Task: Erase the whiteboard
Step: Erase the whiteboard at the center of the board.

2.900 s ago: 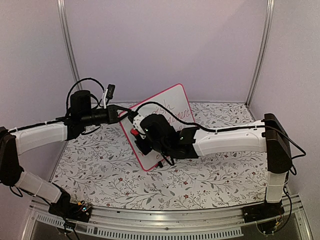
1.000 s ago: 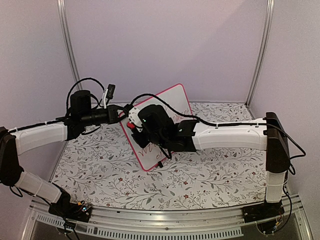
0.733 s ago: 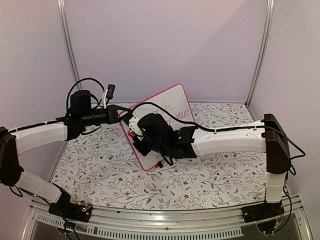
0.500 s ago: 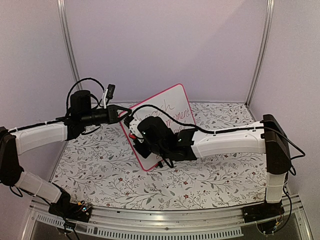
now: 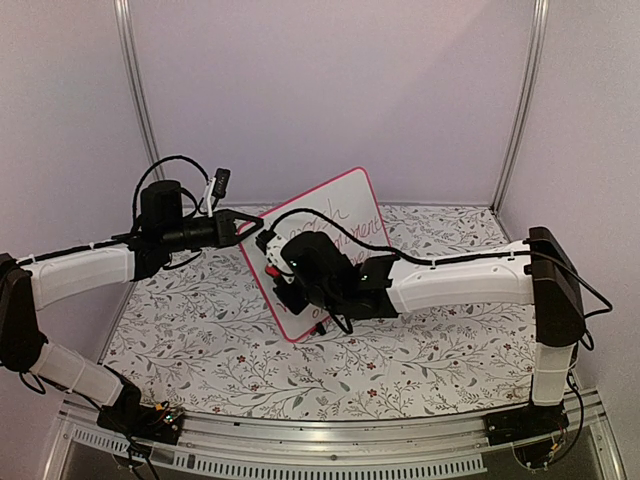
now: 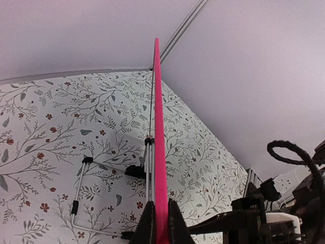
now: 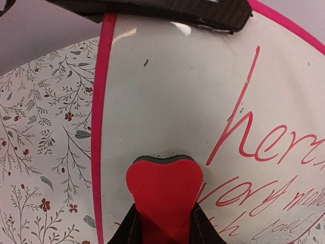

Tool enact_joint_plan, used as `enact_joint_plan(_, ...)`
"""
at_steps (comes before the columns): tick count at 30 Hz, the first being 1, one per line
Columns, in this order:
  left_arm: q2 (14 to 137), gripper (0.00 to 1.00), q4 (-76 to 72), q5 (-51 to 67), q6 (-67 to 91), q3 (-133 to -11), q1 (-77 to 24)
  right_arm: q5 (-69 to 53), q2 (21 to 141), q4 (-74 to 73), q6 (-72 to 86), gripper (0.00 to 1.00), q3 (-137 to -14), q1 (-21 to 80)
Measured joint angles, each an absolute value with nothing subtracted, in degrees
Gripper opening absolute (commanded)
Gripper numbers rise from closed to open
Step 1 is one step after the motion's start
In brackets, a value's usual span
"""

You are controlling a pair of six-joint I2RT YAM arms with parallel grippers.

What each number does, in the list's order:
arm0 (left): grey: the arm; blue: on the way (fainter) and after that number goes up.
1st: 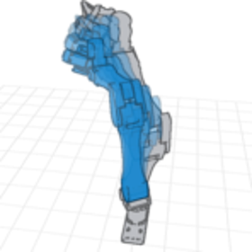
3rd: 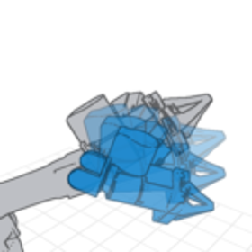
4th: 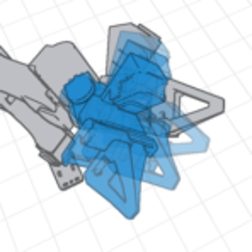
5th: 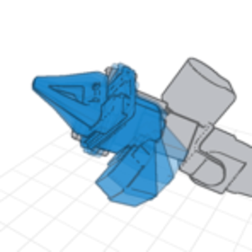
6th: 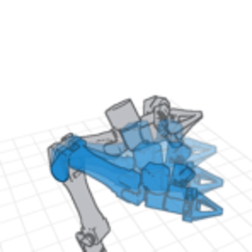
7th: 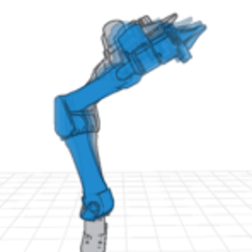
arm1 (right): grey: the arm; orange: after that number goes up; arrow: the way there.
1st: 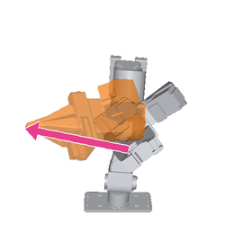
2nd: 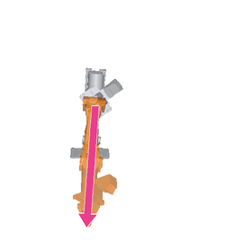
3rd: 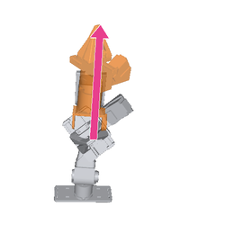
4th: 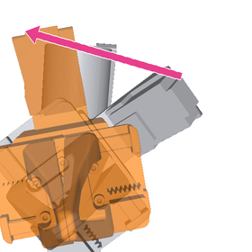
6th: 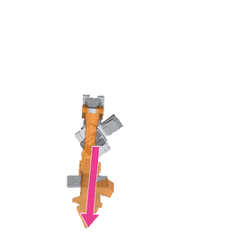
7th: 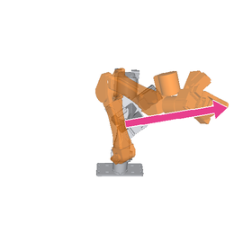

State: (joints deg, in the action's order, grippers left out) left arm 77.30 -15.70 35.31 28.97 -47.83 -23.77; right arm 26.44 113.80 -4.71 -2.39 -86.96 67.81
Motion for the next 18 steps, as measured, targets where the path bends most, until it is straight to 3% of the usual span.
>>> enact_joint_plan(18, 77.3, 0.00, -15.8, 35.4, 29.0, -47.8, -23.8, 27.5, 113.8, -6.3, -4.4, 0.27, -93.6, 64.4)
